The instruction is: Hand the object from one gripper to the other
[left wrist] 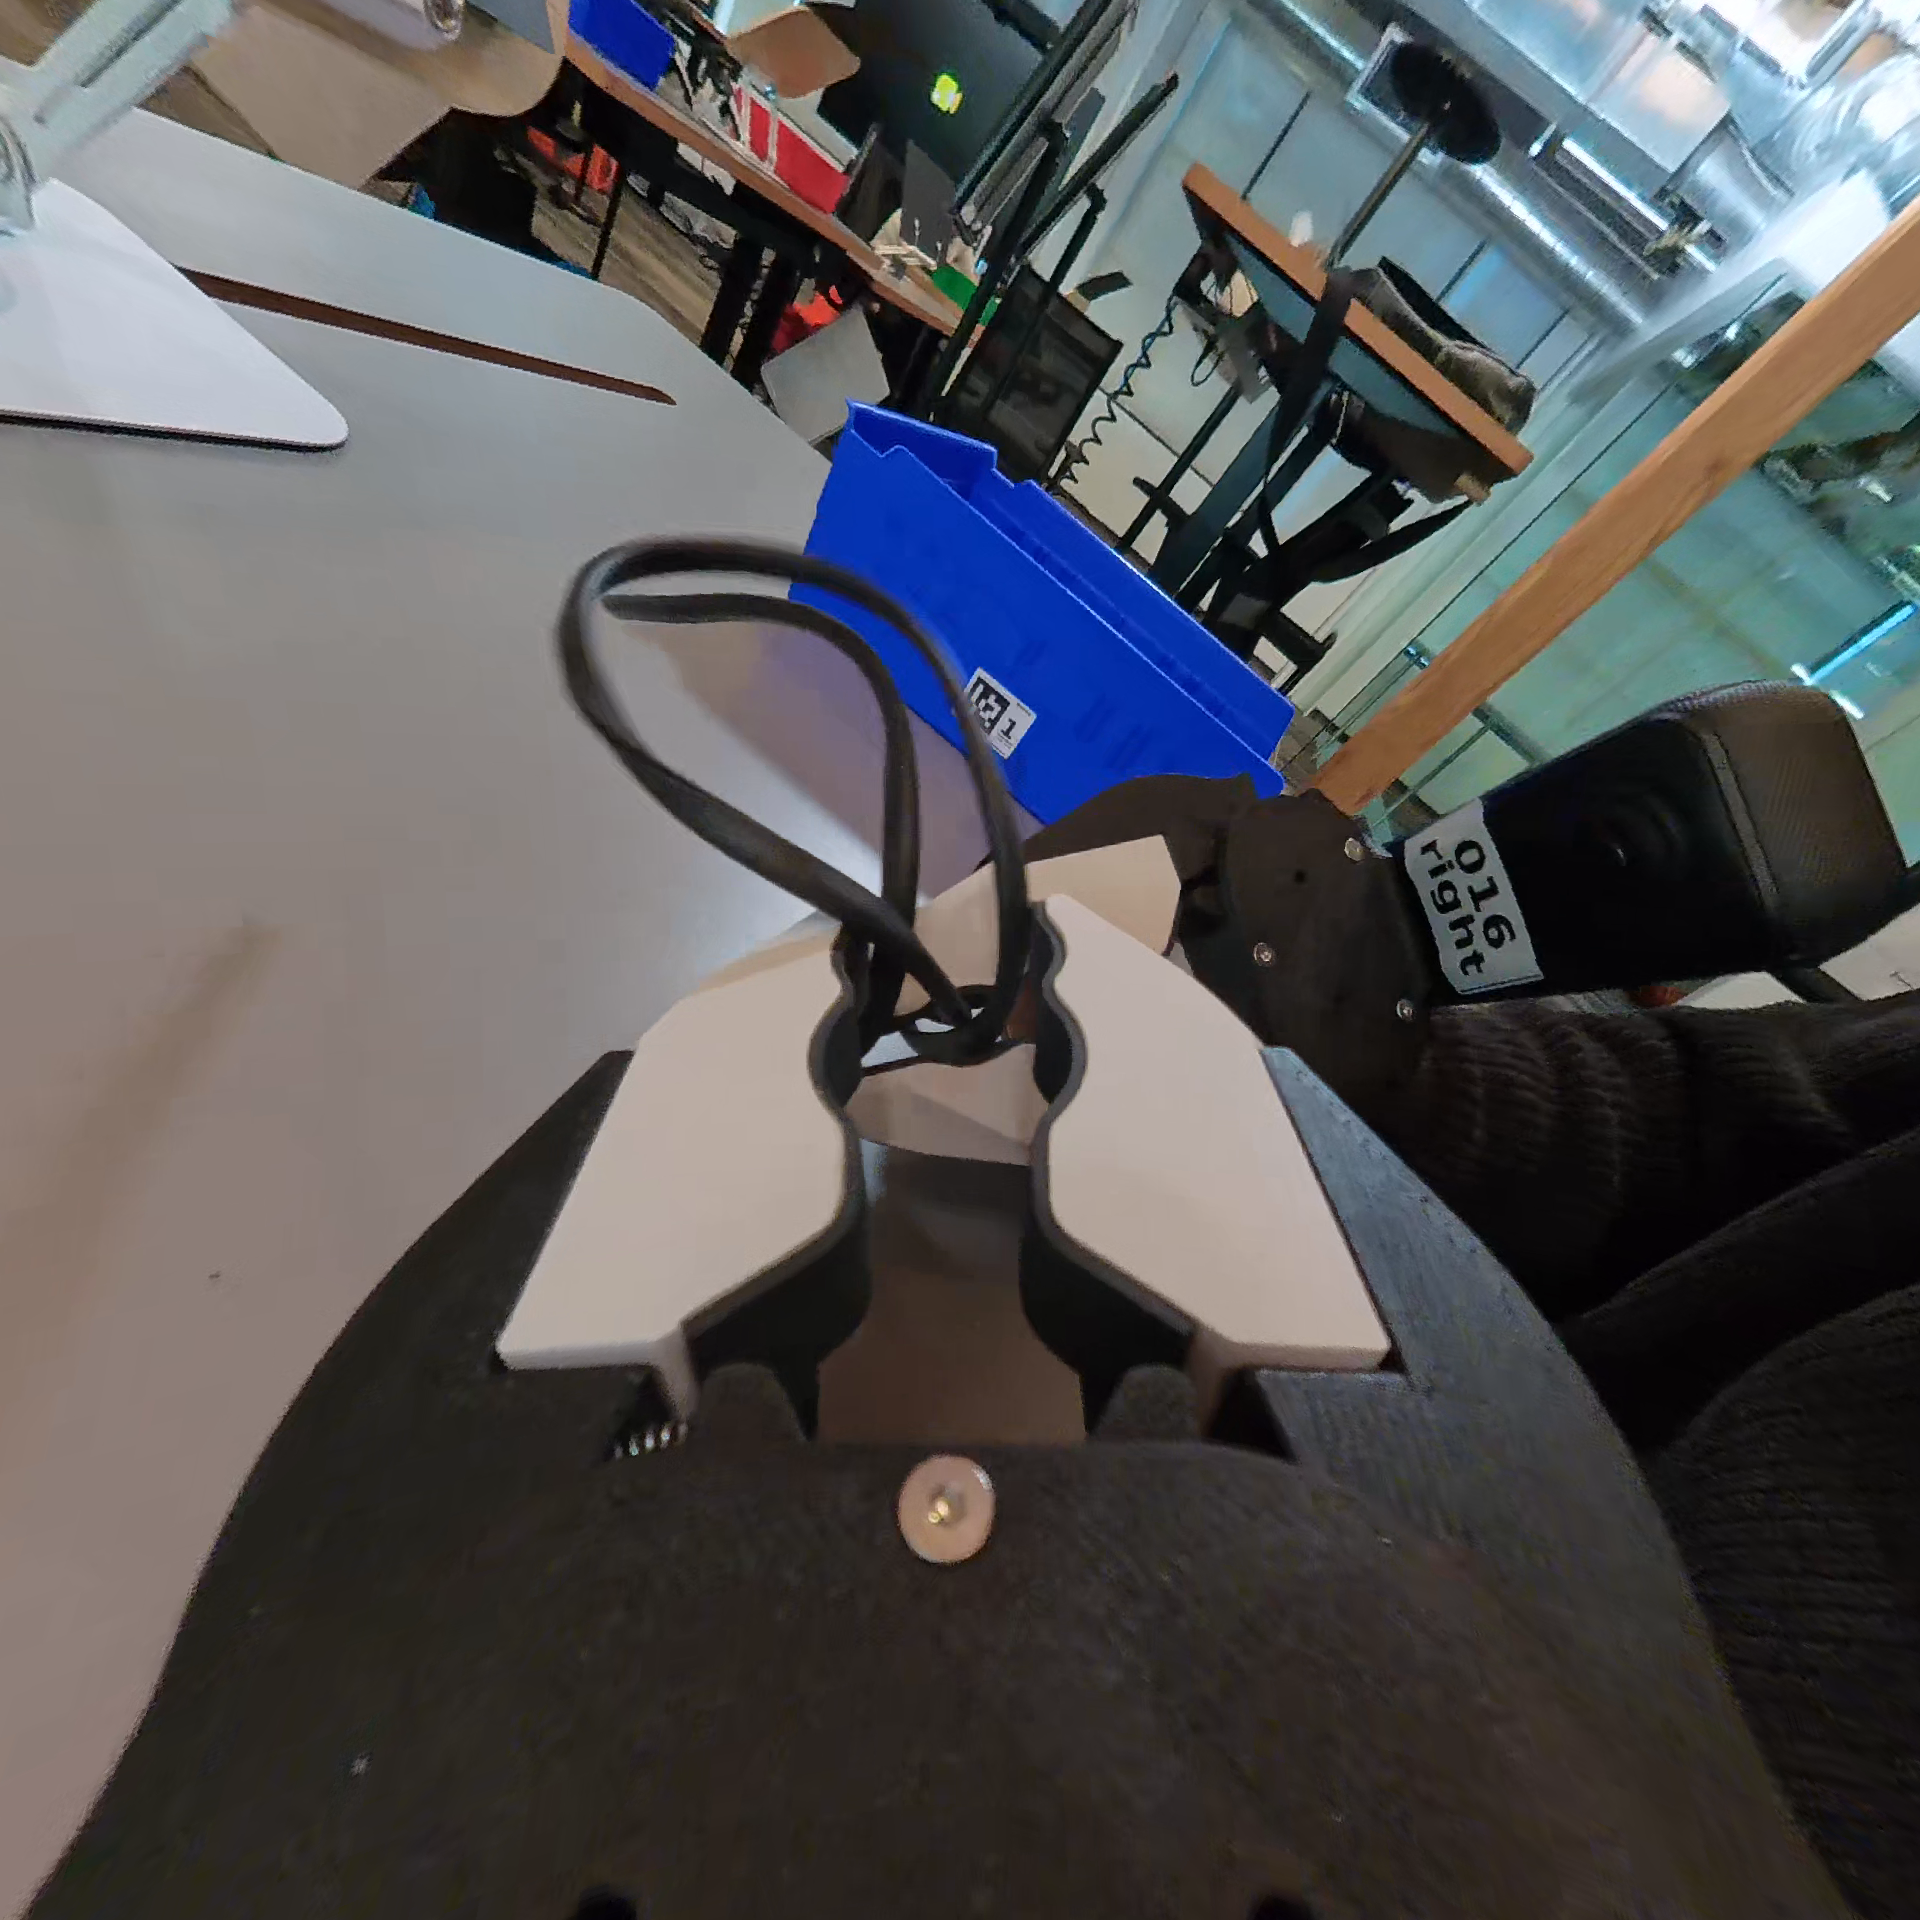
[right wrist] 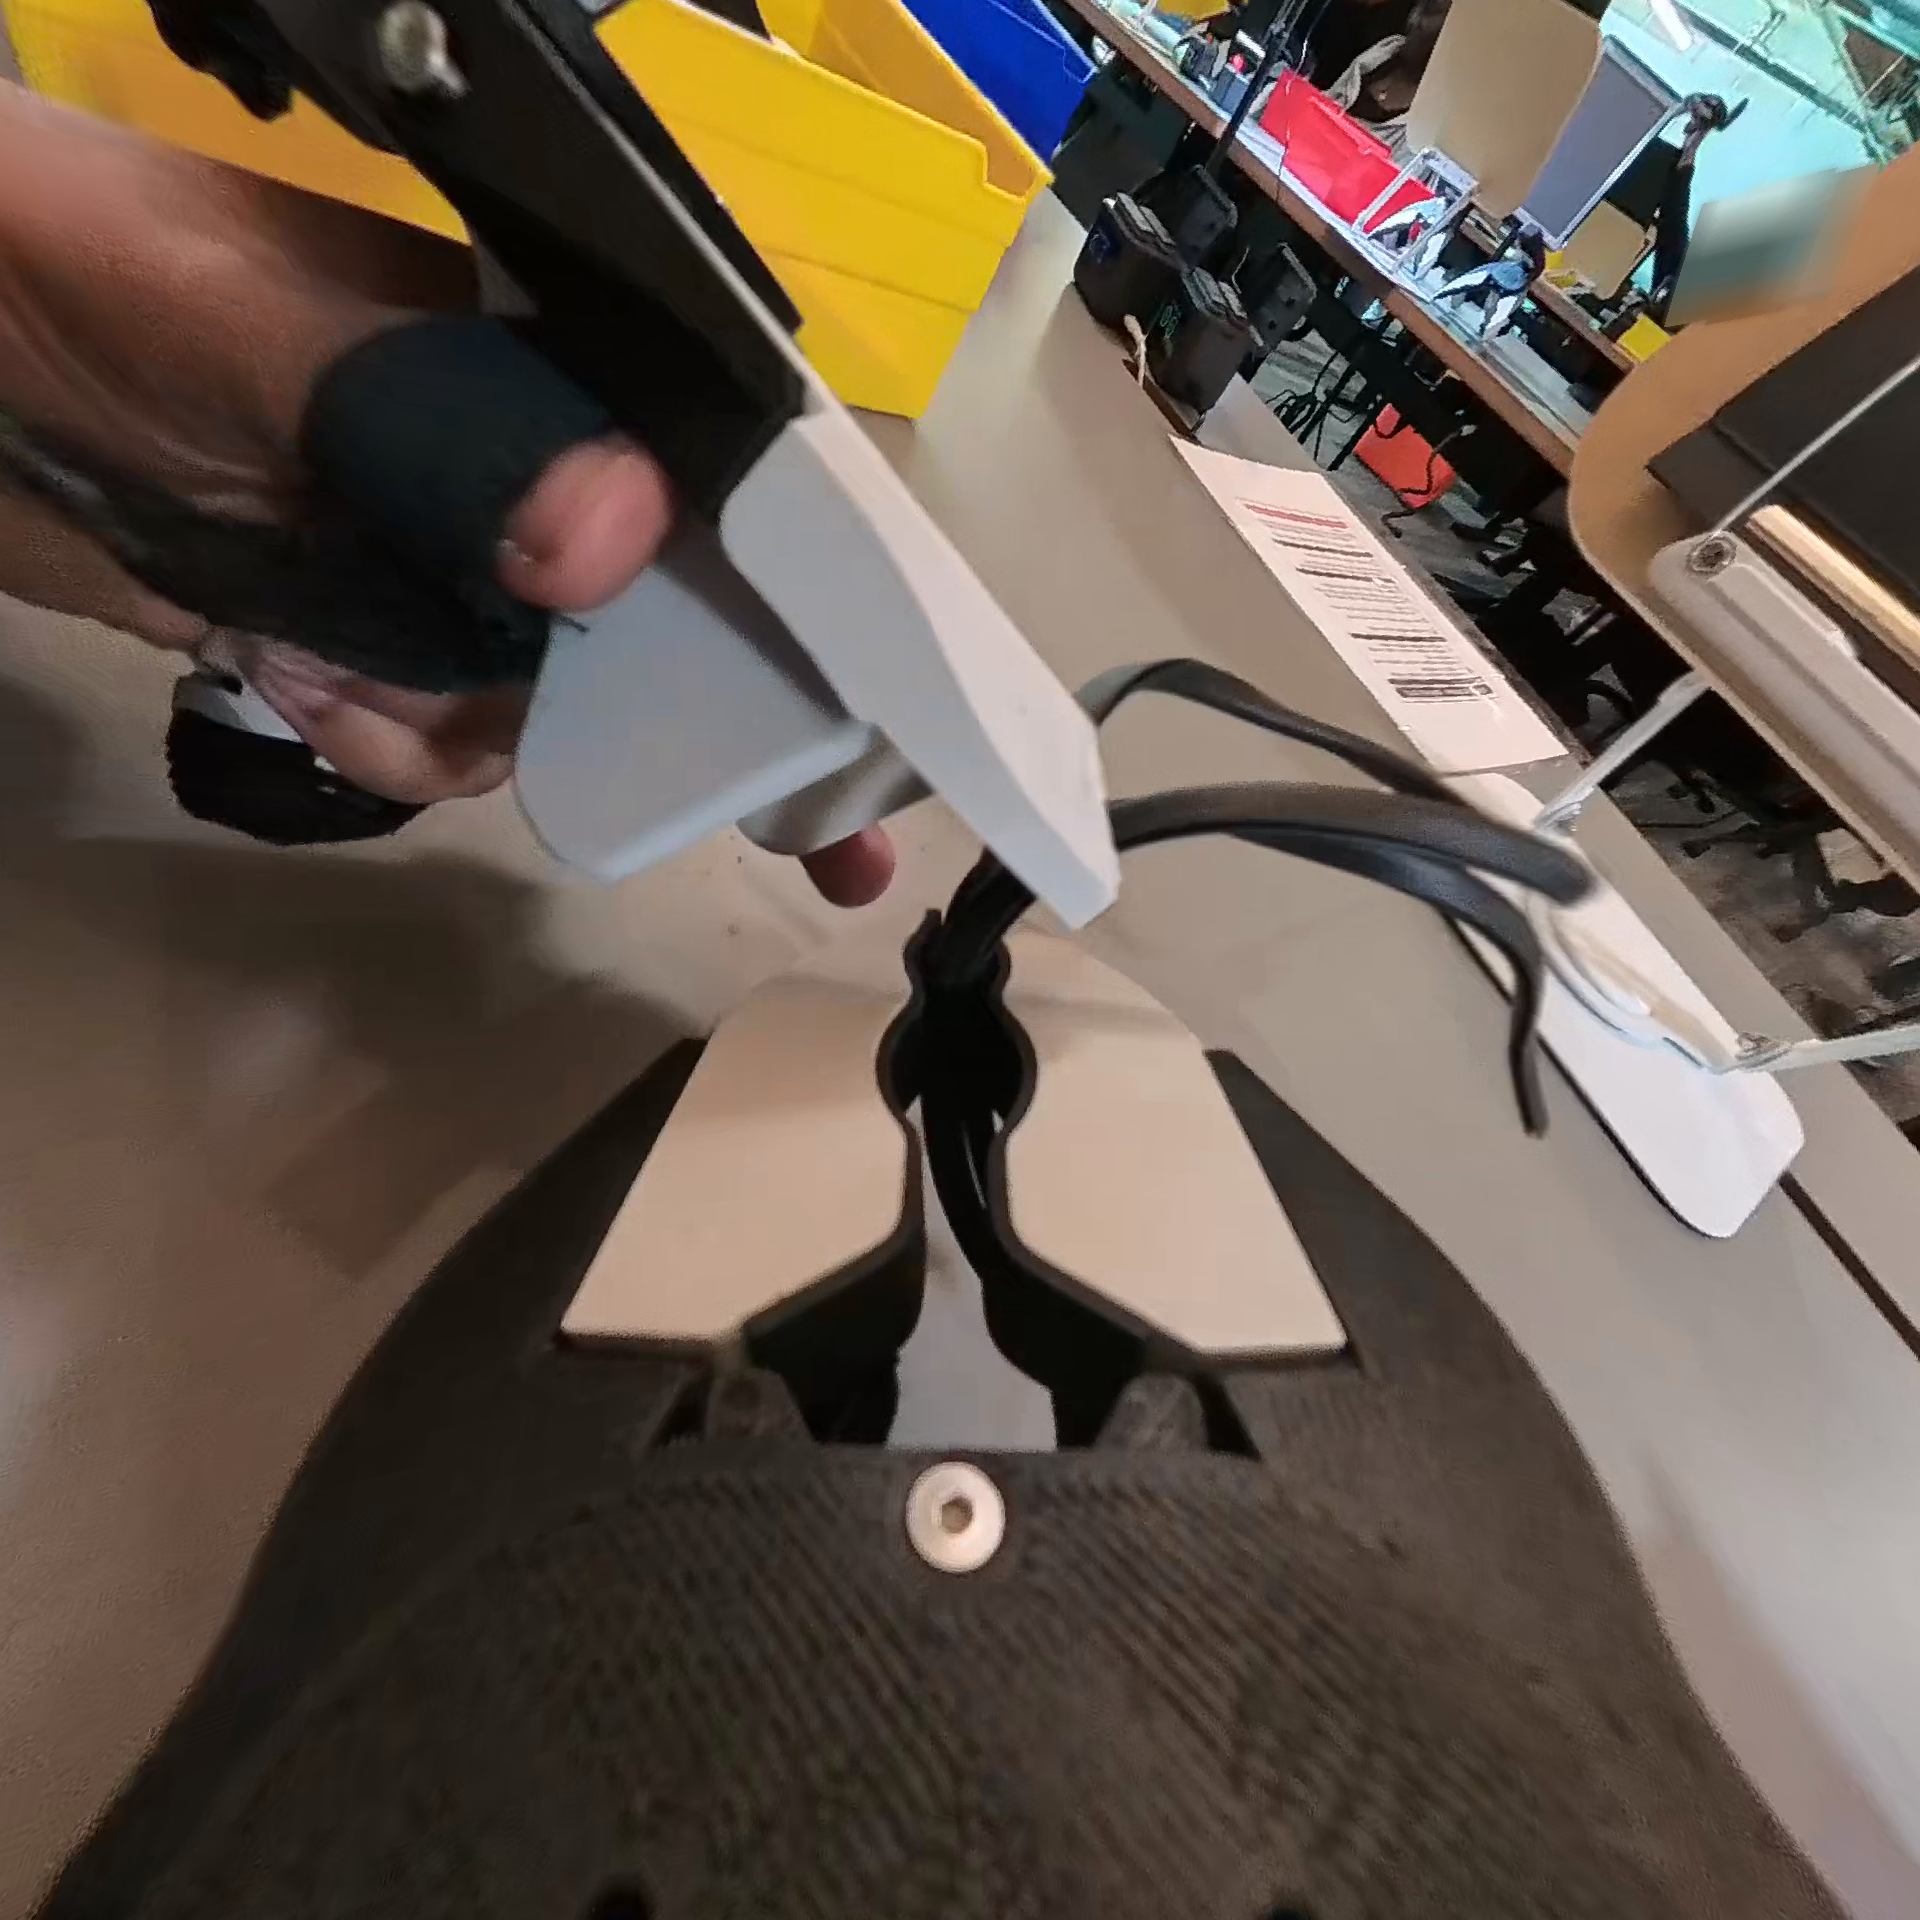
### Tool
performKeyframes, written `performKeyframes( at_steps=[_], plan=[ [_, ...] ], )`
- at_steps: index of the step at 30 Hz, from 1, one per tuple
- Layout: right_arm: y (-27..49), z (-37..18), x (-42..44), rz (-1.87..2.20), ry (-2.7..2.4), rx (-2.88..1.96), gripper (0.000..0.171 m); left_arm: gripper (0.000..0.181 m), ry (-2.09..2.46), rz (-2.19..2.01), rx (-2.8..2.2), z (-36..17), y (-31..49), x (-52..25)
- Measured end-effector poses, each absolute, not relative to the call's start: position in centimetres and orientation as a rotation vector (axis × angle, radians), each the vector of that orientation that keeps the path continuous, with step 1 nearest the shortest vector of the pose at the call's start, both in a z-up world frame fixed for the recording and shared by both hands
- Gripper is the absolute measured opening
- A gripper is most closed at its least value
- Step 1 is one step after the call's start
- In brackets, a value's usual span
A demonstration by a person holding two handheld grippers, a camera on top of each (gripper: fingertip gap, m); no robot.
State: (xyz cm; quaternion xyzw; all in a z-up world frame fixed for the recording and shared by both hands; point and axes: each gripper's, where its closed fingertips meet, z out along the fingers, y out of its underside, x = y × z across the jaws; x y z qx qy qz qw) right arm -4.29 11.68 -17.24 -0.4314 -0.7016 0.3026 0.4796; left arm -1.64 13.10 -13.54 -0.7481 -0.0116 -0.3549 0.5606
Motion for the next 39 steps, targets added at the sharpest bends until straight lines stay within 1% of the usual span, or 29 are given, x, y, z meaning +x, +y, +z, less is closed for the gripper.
performKeyframes(
  at_steps=[4,10,13,17,20,22,25,31,35,39],
  plan=[
    [11.5,-17.4,-4.3,0.736,-1.728,-1.044,0.005,0.013,-0.001,-0.809,-1.774,-13.6,13.0,-1.8],
    [11.5,-17.6,-4.3,0.726,-1.728,-1.037,0.005,0.008,0.017,-0.807,-1.782,-13.6,13.0,-1.6],
    [11.4,-17.8,-4.4,0.731,-1.727,-1.037,0.008,0.007,0.020,-0.797,-1.787,-13.7,13.0,-1.6],
    [12.1,-17.7,-4.4,0.702,-1.705,-1.043,0.023,0.006,-0.055,-0.768,-1.735,-12.9,13.0,-3.7],
    [12.8,-17.4,-4.4,0.721,-1.665,-1.078,0.032,0.006,-0.208,-0.826,-1.656,-12.3,13.0,-6.3],
    [13.2,-16.7,-4.3,0.725,-1.625,-1.074,0.038,0.006,-0.318,-0.883,-1.620,-12.7,12.9,-7.9],
    [13.3,-15.3,-4.2,0.701,-1.567,-1.004,0.042,0.006,-0.383,-0.905,-1.654,-13.9,12.9,-8.9],
    [12.0,-15.1,-4.3,0.611,-1.600,-0.870,0.048,0.006,-0.191,-0.814,-1.816,-15.1,13.0,-6.1],
    [11.4,-15.2,-4.3,0.534,-1.639,-0.767,0.057,0.006,-0.047,-0.820,-1.923,-16.1,12.7,-3.5],
    [11.0,-16.6,-4.2,0.486,-1.733,-0.698,0.067,0.006,0.112,-0.798,-2.017,-16.8,12.0,-1.8]
  ],
)
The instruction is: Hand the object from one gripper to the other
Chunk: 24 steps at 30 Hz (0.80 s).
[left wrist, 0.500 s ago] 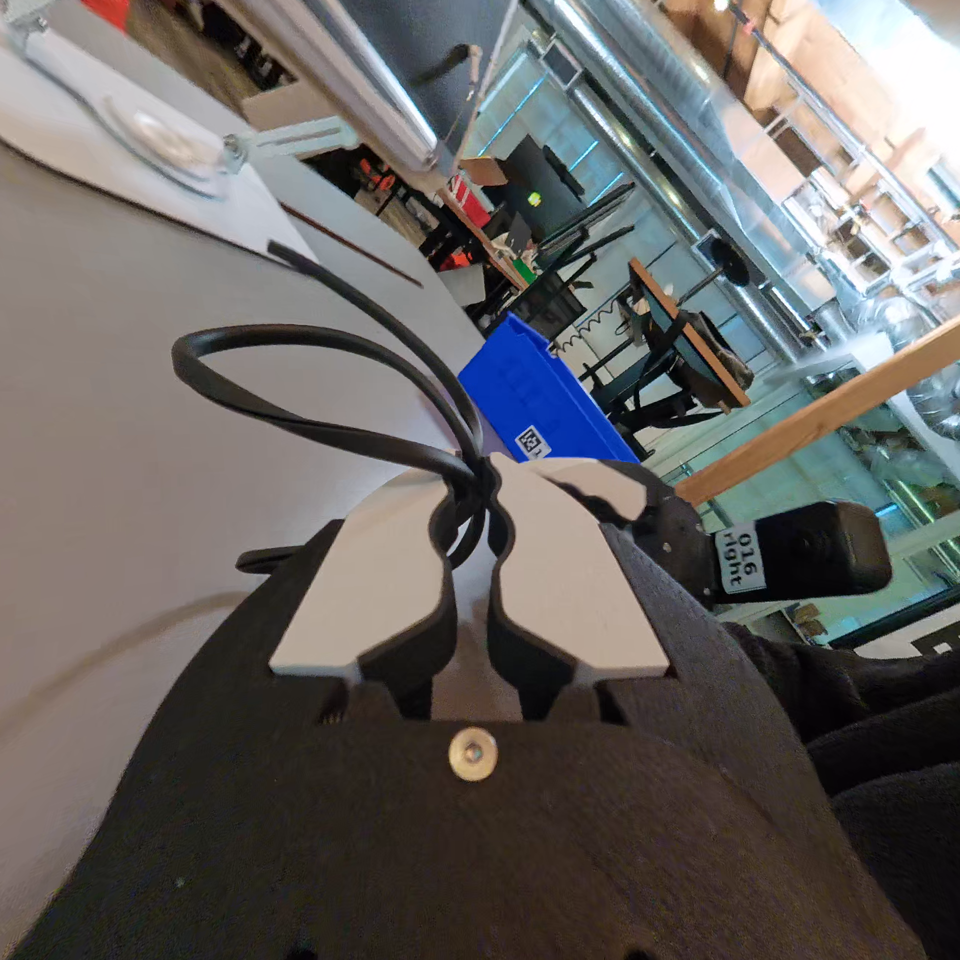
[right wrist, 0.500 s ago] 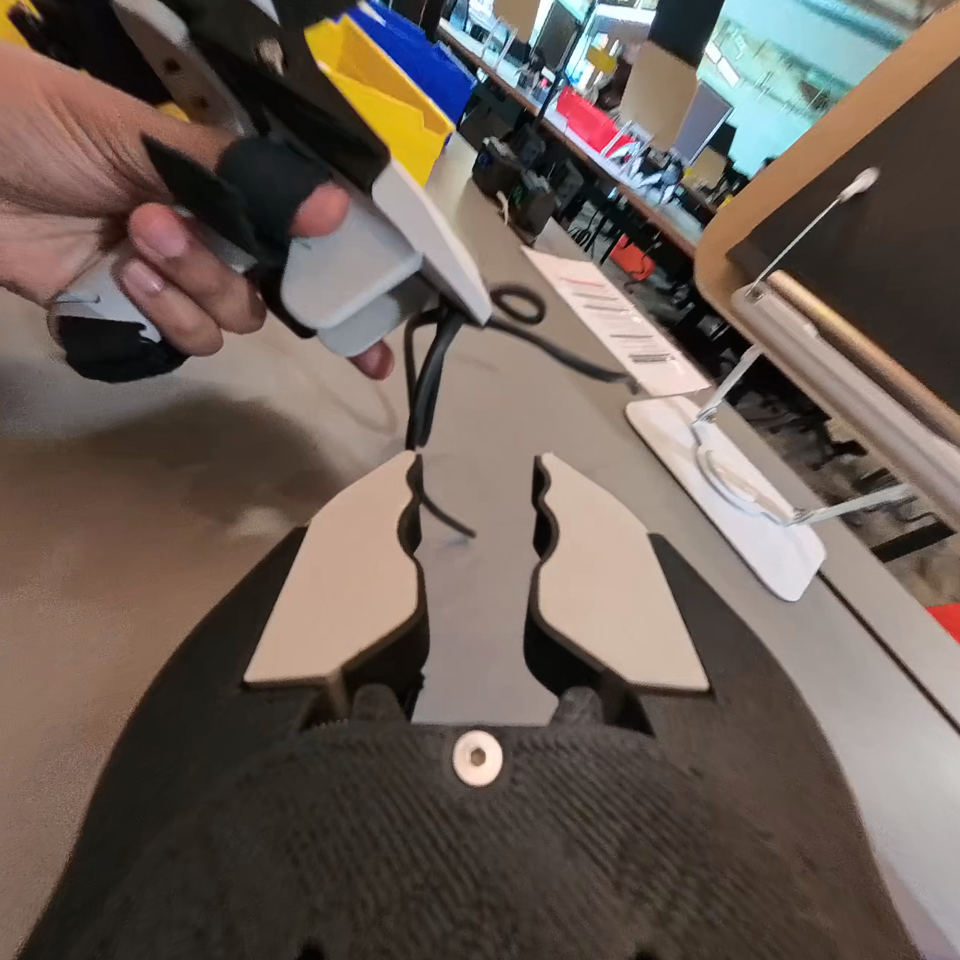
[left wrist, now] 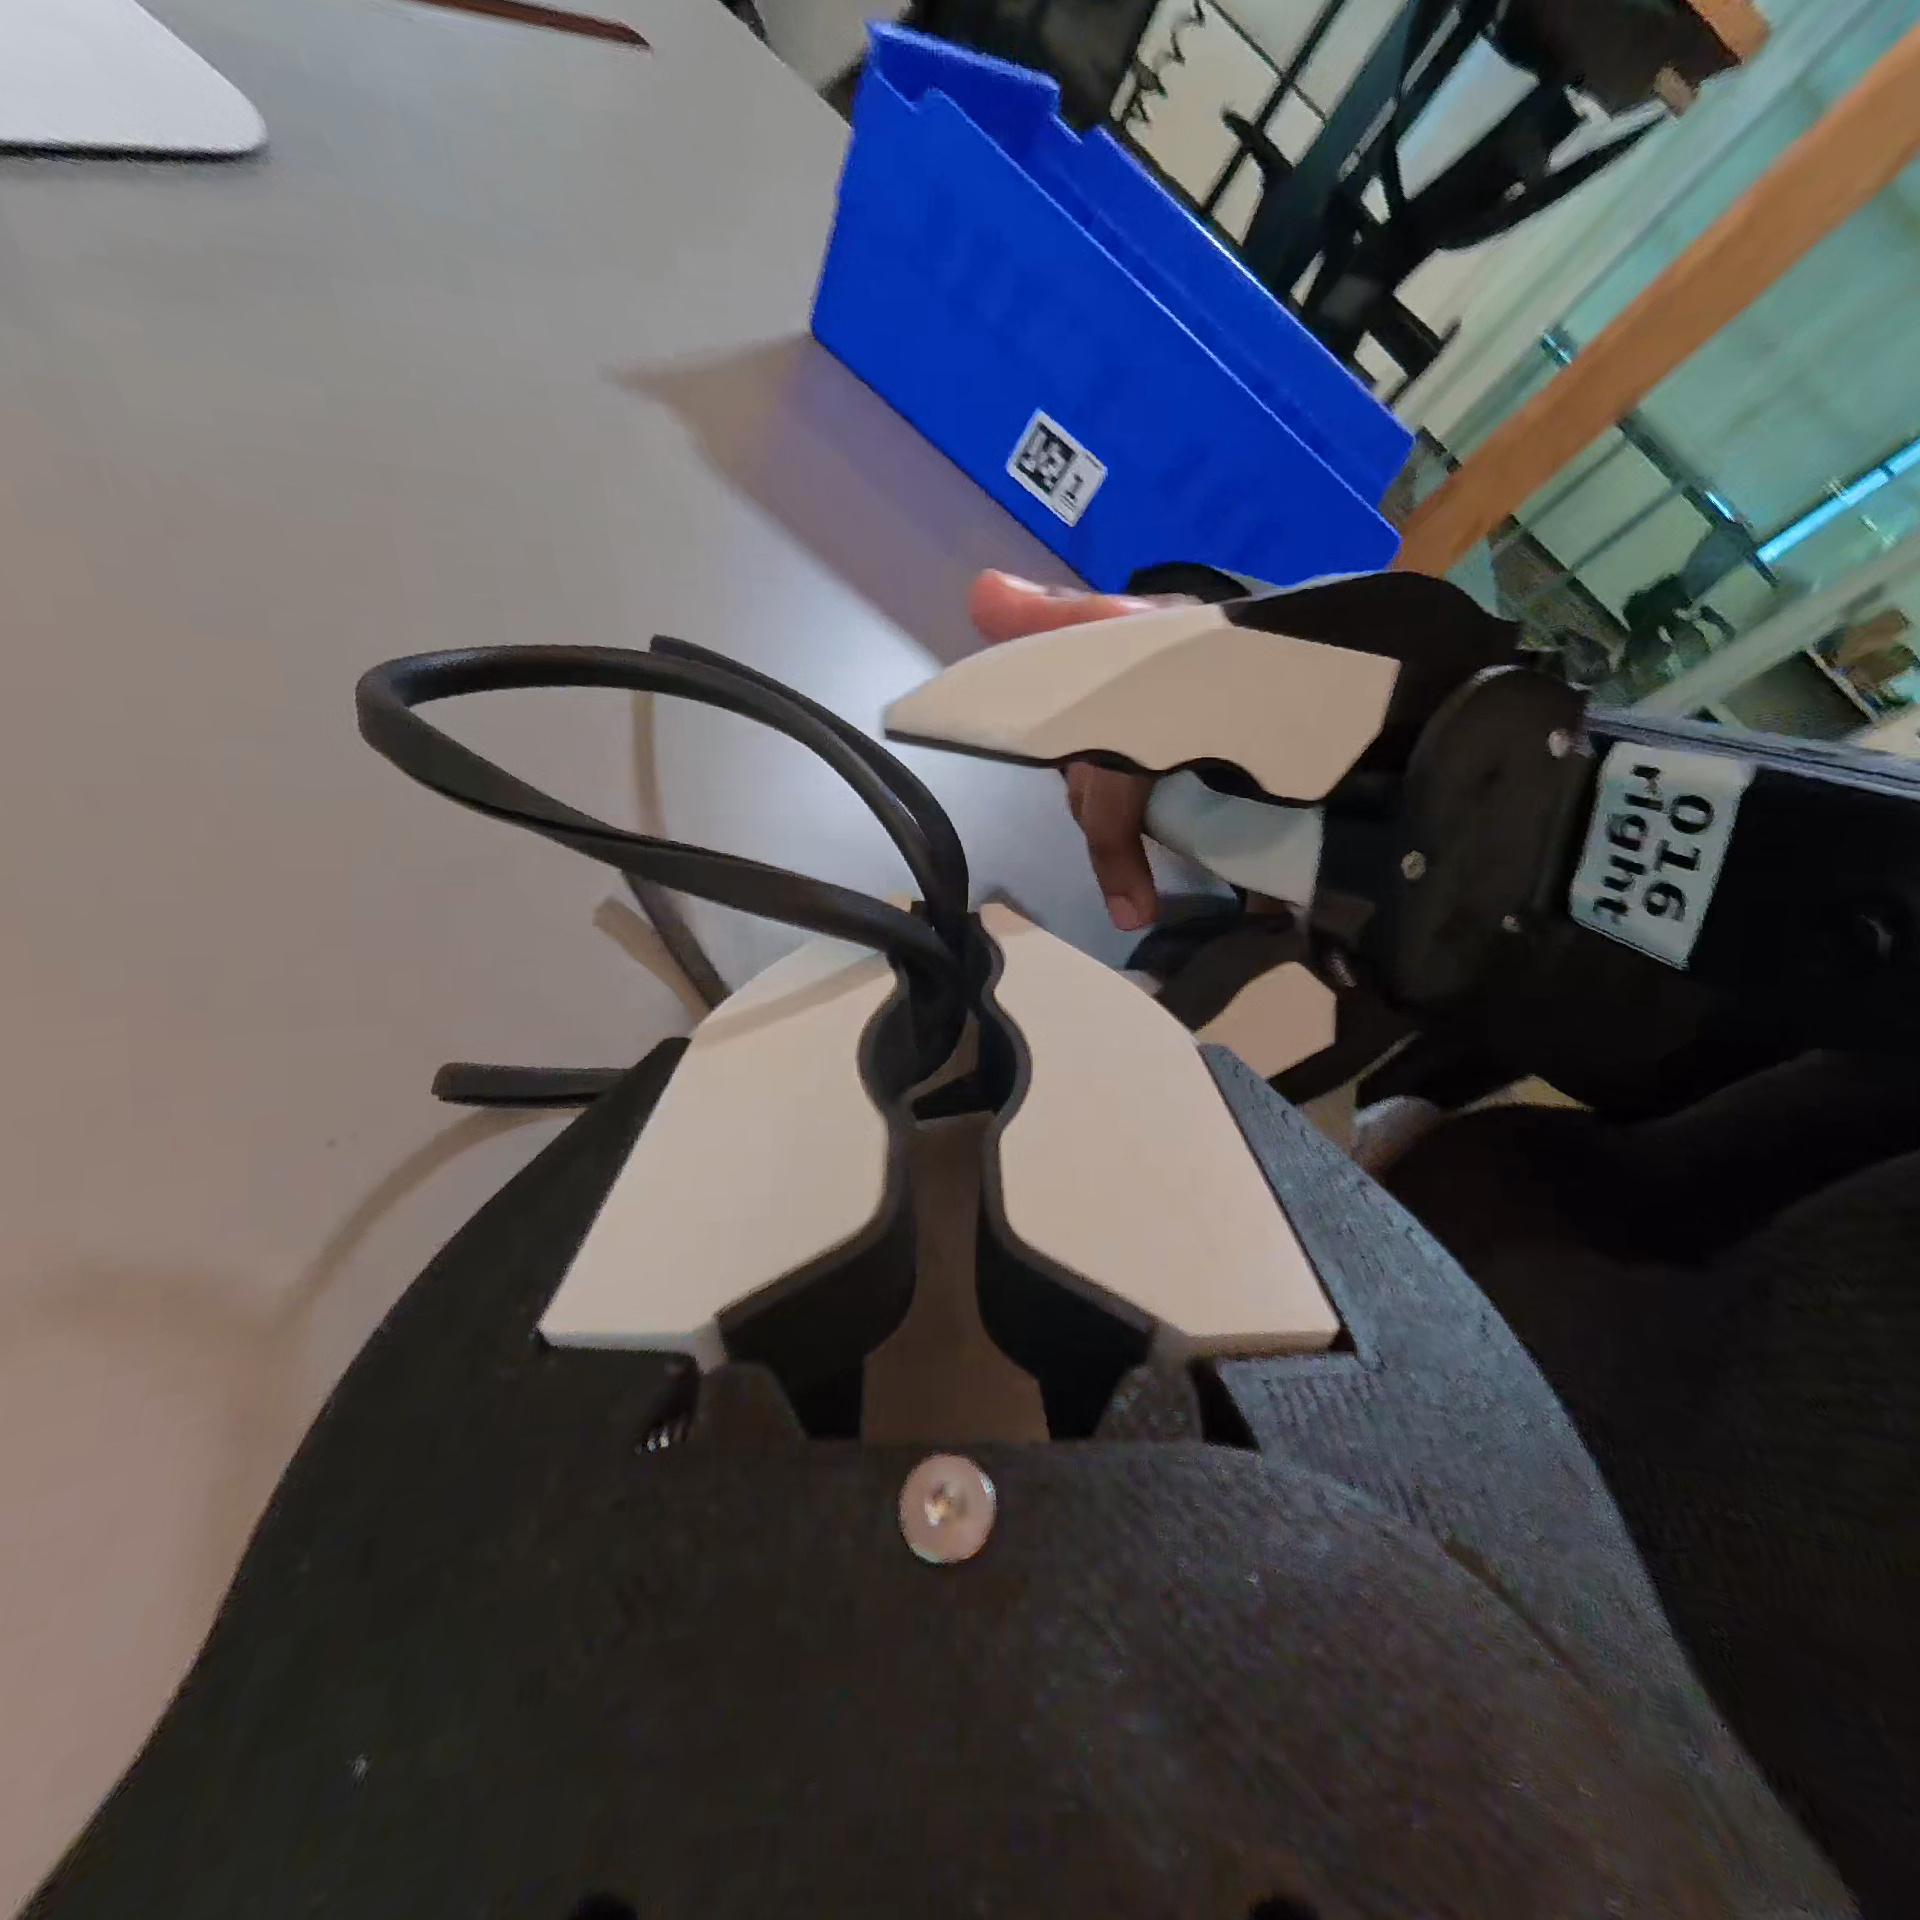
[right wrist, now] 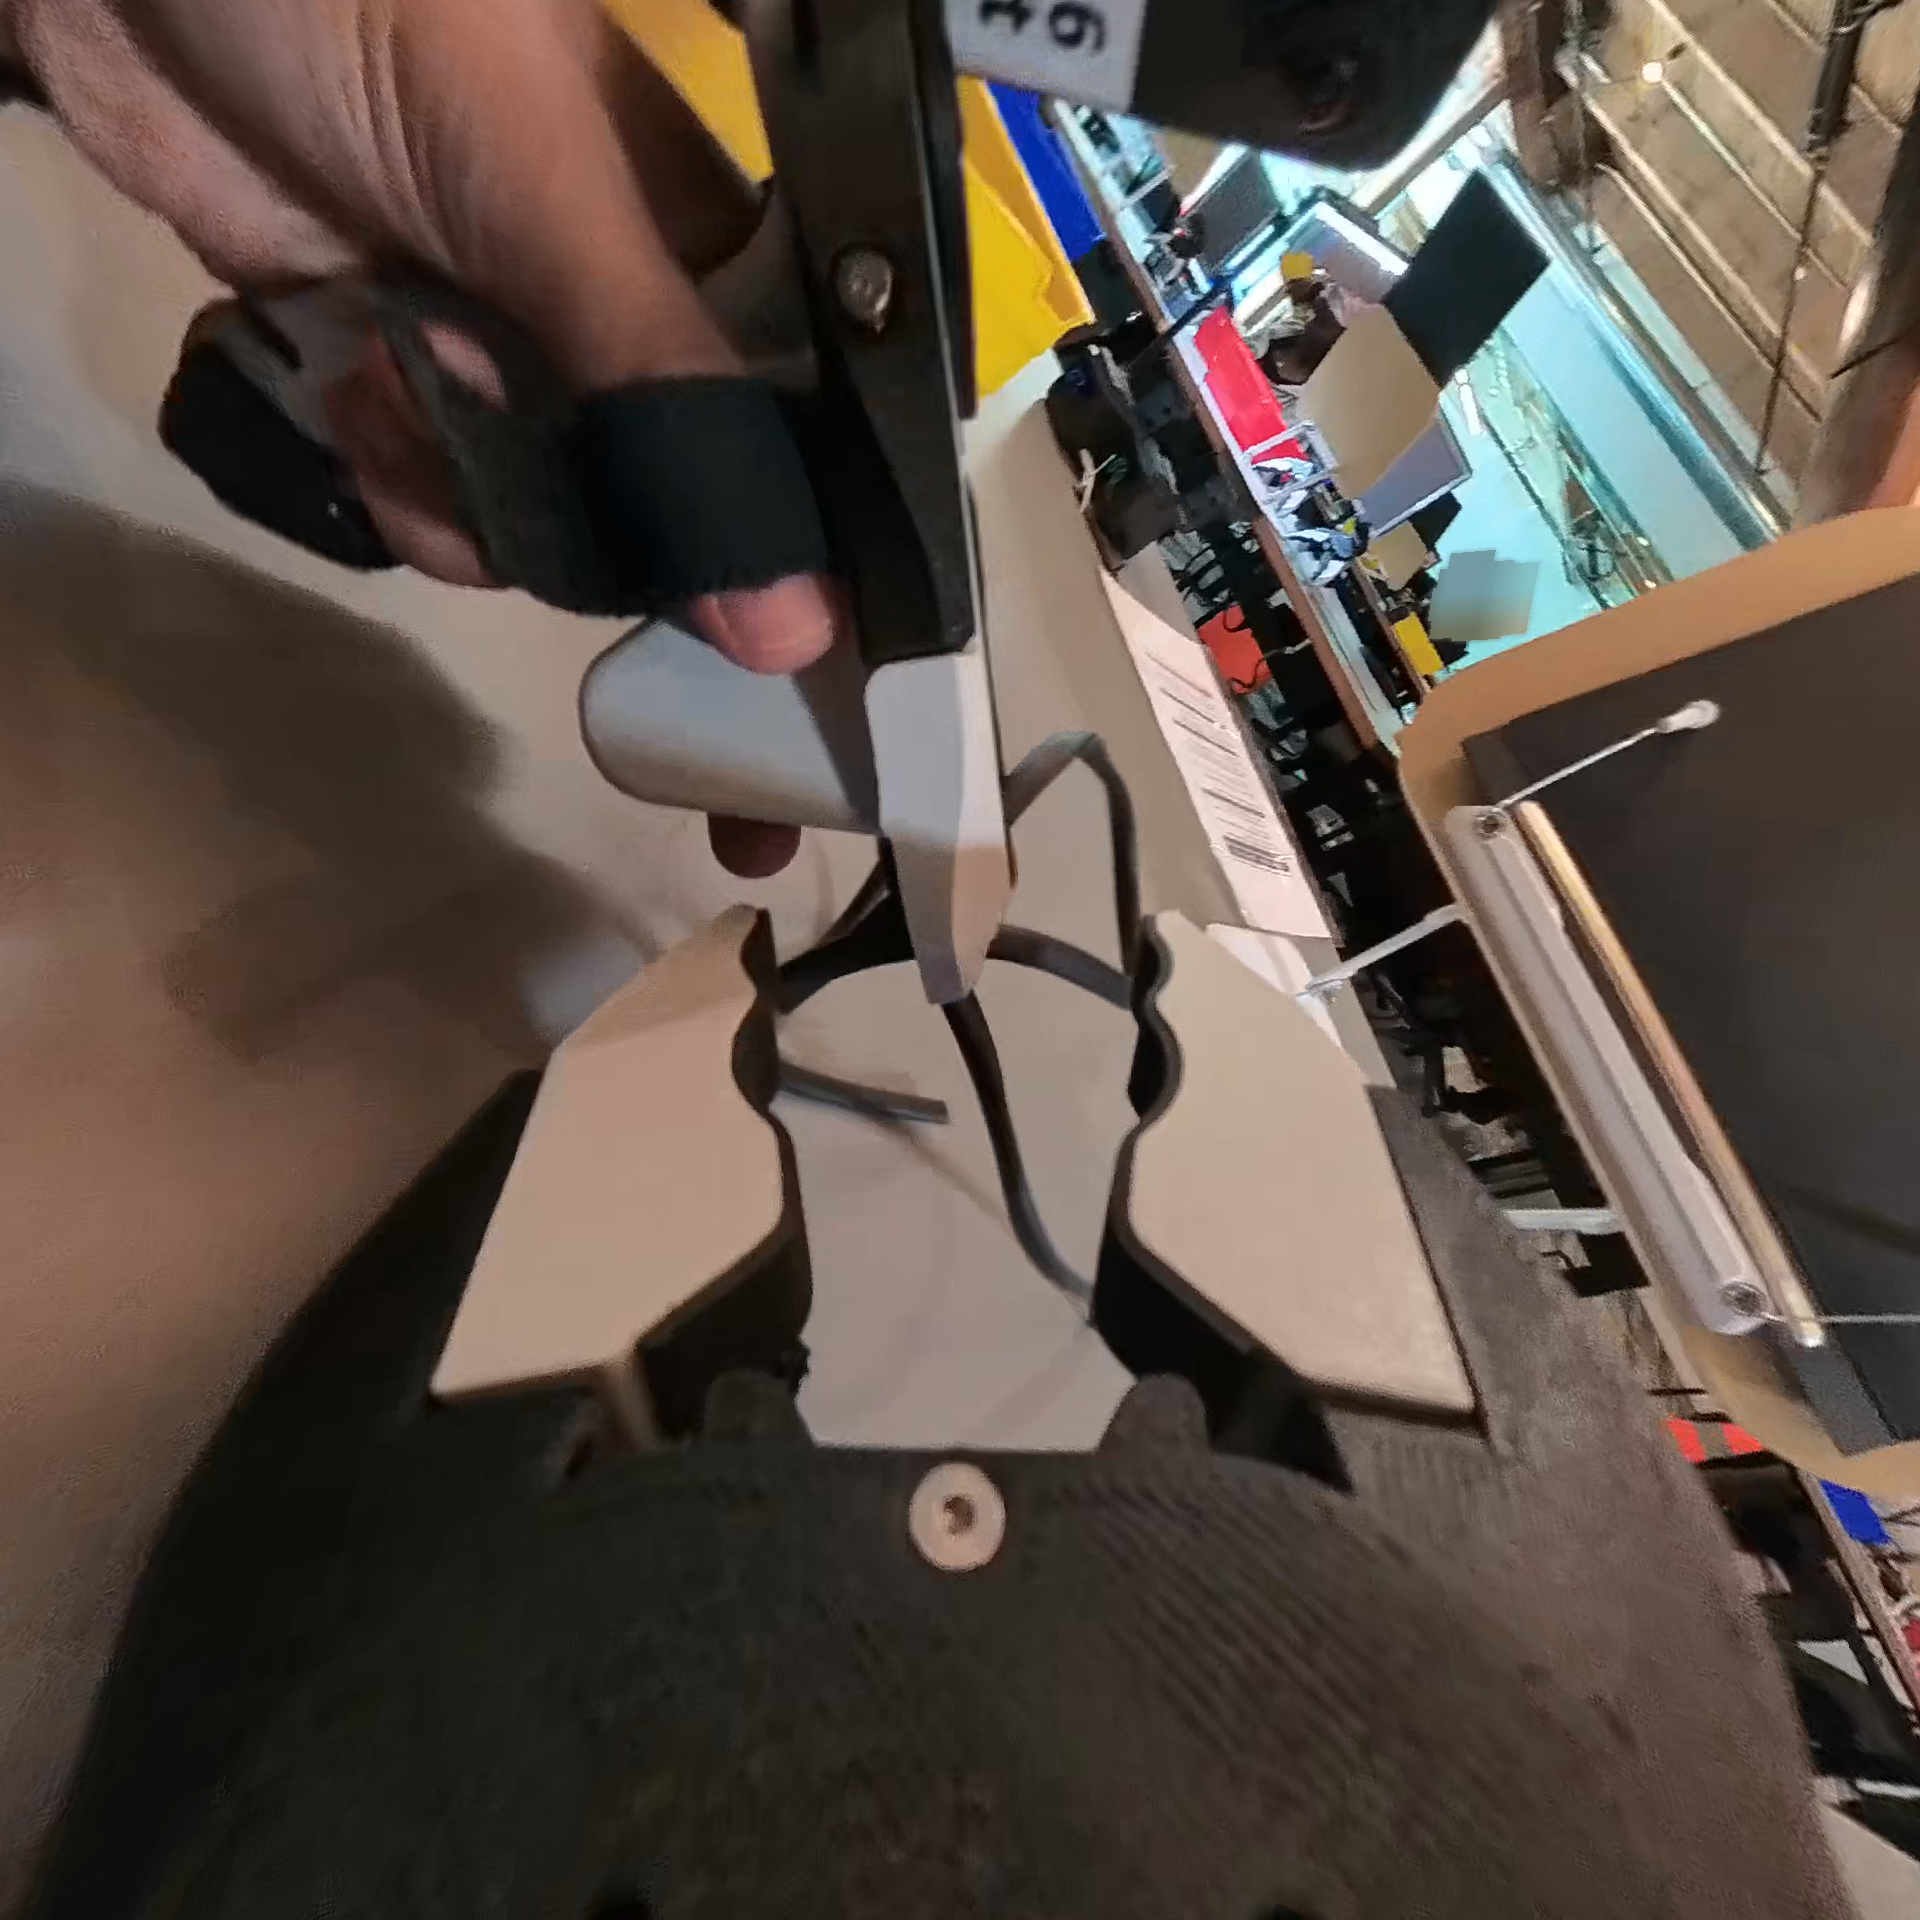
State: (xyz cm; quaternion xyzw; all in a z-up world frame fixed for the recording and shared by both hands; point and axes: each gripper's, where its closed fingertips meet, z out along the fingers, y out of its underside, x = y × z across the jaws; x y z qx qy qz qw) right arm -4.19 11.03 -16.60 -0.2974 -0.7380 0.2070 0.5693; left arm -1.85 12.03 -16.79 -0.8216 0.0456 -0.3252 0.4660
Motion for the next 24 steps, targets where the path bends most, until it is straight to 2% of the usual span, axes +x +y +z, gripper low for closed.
performKeyframes(
  at_steps=[8,14,19,22,24],
  plan=[
    [10.3,-17.6,-4.0,0.504,-1.804,-0.672,0.052,0.005,0.106,-1.050,-1.989,-16.3,11.0,-0.9],
    [10.6,-18.5,-4.0,0.486,-1.847,-0.710,0.055,0.006,0.147,-1.041,-2.012,-16.5,10.7,-1.0],
    [11.3,-18.9,-3.8,0.432,-1.871,-0.741,0.026,0.008,0.155,-1.061,-1.999,-16.4,10.6,-1.0],
    [11.6,-18.7,-3.8,0.445,-1.867,-0.779,0.019,0.011,0.135,-1.070,-1.970,-16.1,10.7,-1.3],
    [11.9,-18.8,-3.7,0.440,-1.870,-0.805,0.015,0.021,0.077,-1.092,-1.922,-15.6,11.0,-1.9]
  ],
)
